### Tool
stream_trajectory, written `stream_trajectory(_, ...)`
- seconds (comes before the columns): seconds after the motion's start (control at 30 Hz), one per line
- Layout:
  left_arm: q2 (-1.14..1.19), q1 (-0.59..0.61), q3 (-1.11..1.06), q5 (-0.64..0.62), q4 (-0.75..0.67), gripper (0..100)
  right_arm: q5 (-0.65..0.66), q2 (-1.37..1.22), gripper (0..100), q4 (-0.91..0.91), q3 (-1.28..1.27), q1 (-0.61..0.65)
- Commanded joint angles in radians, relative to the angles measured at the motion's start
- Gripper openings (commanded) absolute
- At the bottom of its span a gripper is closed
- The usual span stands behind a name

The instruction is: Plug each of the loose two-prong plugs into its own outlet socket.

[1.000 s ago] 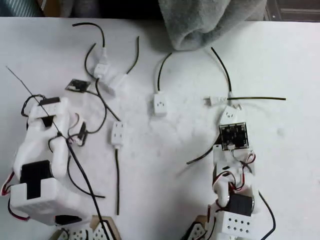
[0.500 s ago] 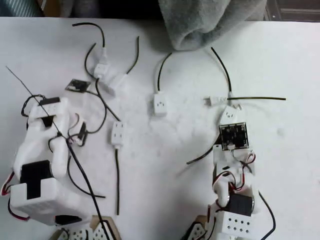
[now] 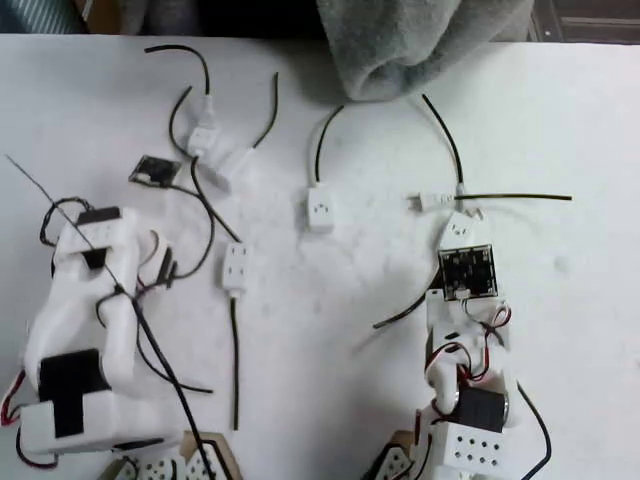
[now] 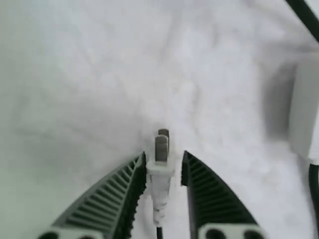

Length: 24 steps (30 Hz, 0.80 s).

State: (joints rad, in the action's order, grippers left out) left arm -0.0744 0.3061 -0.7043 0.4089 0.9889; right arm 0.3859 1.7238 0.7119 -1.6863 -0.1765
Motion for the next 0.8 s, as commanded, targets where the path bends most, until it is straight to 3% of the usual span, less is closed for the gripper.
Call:
stream_trajectory(0.0,-0.081,-0.013,-0.032,0.015,-0.034,21,0.009,0.002,2.1,-0.015,-0.009,0.007)
stream_trajectory(0.63,-0.059,-0.005,-0.032,0.017,0.028,23,0.009,0.002,2.1,-0.015,-0.009,0.007)
stream_trajectory(0.77,-0.059,0.007,-0.034,0.015,0.054,20,0.009,0.002,2.1,-0.015,-0.009,0.007)
